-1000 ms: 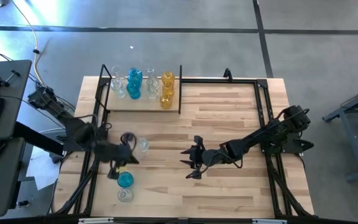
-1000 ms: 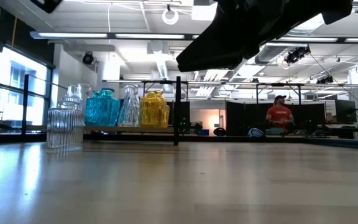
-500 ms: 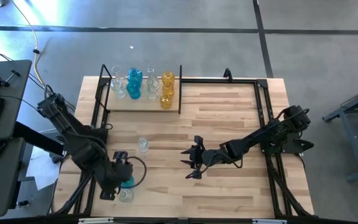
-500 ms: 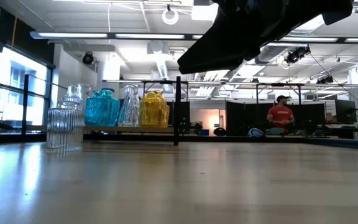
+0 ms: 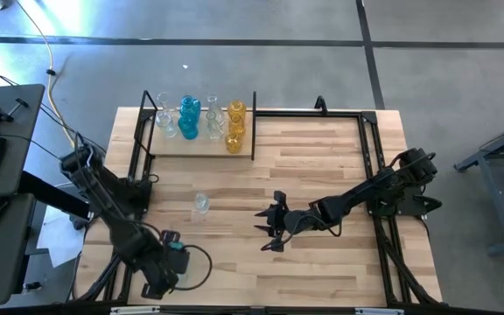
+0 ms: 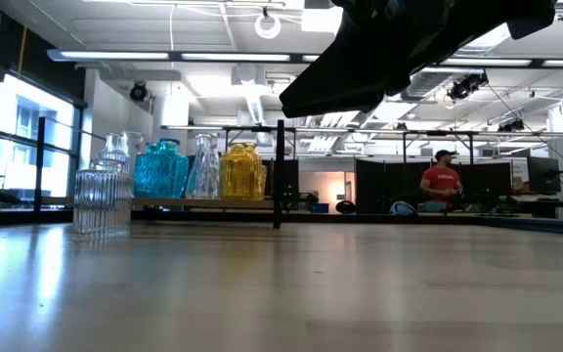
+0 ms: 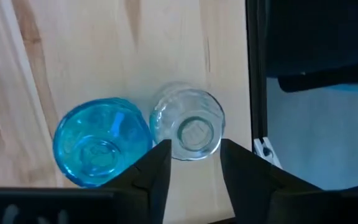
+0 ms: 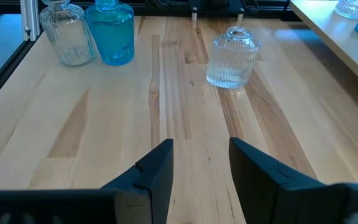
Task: Sort vases onto shelf
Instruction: Put the transparent vase on the shelf aligned with the other transparent vase
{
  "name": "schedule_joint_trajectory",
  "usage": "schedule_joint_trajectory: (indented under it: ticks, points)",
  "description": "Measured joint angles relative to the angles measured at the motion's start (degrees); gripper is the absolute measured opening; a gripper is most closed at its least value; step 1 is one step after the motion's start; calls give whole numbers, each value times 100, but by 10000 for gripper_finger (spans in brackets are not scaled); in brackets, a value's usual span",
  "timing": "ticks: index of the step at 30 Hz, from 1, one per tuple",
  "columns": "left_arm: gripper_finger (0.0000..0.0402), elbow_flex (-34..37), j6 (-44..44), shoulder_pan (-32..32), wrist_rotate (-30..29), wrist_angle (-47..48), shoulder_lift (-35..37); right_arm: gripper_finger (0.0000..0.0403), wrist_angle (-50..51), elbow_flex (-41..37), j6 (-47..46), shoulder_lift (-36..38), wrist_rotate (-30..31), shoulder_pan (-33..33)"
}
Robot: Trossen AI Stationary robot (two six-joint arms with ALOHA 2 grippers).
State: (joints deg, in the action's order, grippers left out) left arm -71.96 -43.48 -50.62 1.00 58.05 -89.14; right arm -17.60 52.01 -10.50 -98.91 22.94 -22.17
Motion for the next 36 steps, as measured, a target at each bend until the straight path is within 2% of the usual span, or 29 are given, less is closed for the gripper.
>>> schedule_joint_trajectory:
  ticks: [6,15,20,27,36]
  points:
    - [135,-2,-99,-56,0,-19,-225,138,-3,0,0,0,0,0]
    - [121,-4,-97,-40,-59,-19,-582,138,-3,0,0,-2,0,-18]
    - [92,-4,21,-40,-59,-18,-698,138,-2,0,0,-2,0,-39]
    - [17,-4,271,-33,-34,-39,-684,138,-3,0,0,-4,0,-39]
    - [13,-197,608,162,90,-108,-680,138,0,0,0,-4,0,-37]
